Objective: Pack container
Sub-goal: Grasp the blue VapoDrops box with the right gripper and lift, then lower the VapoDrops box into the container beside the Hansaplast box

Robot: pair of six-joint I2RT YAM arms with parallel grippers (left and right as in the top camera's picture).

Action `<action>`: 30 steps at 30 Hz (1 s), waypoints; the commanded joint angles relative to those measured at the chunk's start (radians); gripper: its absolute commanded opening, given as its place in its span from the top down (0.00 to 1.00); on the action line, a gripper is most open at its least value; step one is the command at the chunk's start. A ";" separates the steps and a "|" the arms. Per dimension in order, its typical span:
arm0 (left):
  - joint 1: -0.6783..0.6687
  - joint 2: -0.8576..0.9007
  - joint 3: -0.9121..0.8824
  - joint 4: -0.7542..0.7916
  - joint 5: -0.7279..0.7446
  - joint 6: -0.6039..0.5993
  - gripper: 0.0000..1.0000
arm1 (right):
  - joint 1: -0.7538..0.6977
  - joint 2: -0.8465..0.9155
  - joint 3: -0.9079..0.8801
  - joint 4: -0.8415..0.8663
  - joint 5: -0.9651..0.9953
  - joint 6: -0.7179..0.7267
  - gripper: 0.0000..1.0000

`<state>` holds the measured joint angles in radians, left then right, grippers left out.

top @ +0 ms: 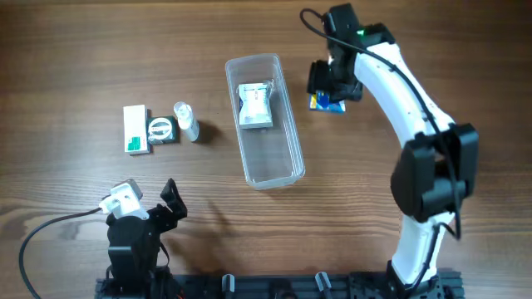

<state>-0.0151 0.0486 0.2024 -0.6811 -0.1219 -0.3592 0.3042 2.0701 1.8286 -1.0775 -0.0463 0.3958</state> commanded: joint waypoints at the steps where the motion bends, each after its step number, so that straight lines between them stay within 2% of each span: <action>1: -0.007 -0.003 -0.002 0.003 -0.002 0.012 0.00 | 0.054 -0.065 0.032 0.058 -0.122 -0.059 0.38; 8: -0.007 -0.003 -0.002 0.003 -0.002 0.012 0.00 | 0.120 -0.065 0.047 0.155 -0.193 -0.056 0.38; 17: -0.007 -0.003 -0.002 0.003 -0.002 0.012 0.00 | 0.134 -0.065 0.059 0.266 -0.192 -0.056 0.39; 30: -0.007 -0.003 -0.002 0.003 -0.002 0.012 0.00 | 0.137 0.012 0.257 0.219 -0.165 -0.057 0.46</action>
<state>-0.0151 0.0486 0.2024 -0.6807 -0.1219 -0.3592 0.4332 2.0308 2.0159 -0.8375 -0.2169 0.3527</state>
